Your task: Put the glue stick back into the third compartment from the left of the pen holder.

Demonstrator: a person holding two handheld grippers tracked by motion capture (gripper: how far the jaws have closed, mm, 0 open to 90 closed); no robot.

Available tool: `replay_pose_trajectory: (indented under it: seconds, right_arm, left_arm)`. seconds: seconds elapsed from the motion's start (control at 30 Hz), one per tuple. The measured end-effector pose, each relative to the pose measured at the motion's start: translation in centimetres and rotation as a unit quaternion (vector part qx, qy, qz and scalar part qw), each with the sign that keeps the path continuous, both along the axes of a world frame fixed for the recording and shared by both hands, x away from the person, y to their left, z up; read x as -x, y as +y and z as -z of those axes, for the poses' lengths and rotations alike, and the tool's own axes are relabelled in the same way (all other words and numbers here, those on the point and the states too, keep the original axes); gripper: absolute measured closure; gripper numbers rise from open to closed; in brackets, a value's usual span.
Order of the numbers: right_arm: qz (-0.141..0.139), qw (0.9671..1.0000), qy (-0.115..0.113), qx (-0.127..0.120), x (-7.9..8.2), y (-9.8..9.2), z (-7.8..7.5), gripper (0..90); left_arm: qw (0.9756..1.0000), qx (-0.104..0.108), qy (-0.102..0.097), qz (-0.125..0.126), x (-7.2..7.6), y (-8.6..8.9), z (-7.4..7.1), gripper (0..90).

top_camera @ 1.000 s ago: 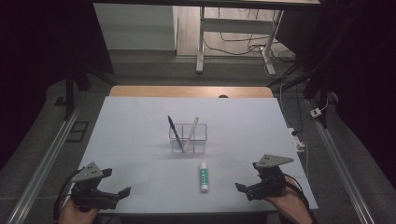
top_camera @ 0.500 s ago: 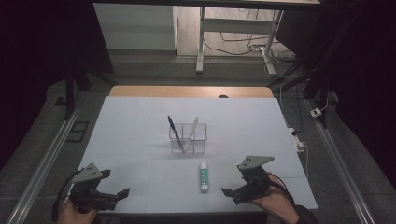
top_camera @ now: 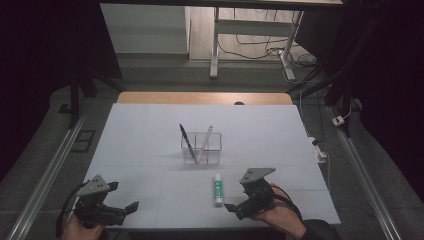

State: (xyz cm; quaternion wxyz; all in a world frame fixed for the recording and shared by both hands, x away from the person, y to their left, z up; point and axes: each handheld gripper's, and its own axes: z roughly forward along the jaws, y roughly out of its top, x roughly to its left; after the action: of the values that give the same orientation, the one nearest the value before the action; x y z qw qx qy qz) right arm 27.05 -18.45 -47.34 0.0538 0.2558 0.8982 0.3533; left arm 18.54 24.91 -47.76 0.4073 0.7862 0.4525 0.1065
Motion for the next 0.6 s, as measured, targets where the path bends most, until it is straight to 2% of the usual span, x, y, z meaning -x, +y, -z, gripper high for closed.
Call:
replay_pose_trajectory:
  seconds: [0.07,0.23,0.4,0.6]
  right_arm:
    - [-0.003,1.0000,0.003,0.000,-0.1,0.1,0.3,10.0]
    - [-0.020,0.9997,0.000,0.012,-0.1,0.4,0.6,33.7]
    - [-0.043,0.9982,0.020,0.035,-0.2,0.9,1.1,56.7]
    - [-0.071,0.9961,0.023,0.048,0.0,1.8,1.5,82.2]
  left_arm:
    - [1.0000,0.000,-0.001,0.000,0.0,0.0,0.0,0.0]
    - [1.0000,0.002,0.000,0.000,0.0,0.1,0.0,0.0]
    - [1.0000,0.002,-0.001,0.001,0.0,0.0,0.0,0.0]
    - [1.0000,0.002,-0.002,0.002,0.0,0.0,0.0,0.0]
